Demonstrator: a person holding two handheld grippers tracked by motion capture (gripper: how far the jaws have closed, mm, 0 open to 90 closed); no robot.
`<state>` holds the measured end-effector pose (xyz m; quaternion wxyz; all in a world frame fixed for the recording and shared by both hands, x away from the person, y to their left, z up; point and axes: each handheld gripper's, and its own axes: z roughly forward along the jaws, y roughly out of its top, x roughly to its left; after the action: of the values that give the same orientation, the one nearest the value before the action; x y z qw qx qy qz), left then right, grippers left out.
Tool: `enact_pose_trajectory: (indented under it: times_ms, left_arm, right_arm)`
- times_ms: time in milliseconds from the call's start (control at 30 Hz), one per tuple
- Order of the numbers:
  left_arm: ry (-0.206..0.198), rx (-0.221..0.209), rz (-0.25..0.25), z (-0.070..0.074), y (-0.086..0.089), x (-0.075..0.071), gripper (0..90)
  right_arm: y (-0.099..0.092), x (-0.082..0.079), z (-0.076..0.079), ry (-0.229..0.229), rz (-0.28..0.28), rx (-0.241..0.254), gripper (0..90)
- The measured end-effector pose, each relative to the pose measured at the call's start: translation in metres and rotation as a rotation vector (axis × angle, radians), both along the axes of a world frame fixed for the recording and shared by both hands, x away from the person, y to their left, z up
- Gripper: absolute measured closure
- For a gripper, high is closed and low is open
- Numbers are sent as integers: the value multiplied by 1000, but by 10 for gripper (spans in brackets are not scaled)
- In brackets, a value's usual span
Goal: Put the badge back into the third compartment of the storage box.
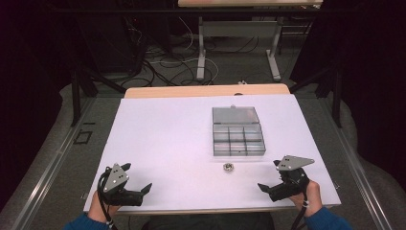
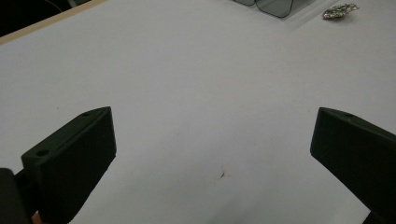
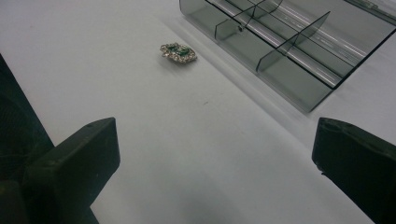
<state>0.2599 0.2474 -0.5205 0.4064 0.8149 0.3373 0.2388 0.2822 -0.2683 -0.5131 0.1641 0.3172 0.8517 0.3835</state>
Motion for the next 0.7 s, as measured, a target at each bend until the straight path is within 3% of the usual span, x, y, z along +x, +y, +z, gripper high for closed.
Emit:
enact_pose_trajectory:
  times_ms: [267,367,700]
  left_arm:
    - [-1,1,0,0,0,0,4]
    - [4,8,-1,0,-1,0,4]
    - [10,4,-3,0,-1,0,4]
  right_arm:
    - [15,7,-3,7,-2,5,5]
    - [21,10,-3,24,15,-11,5]
    - [48,22,-5,11,55,-21,7]
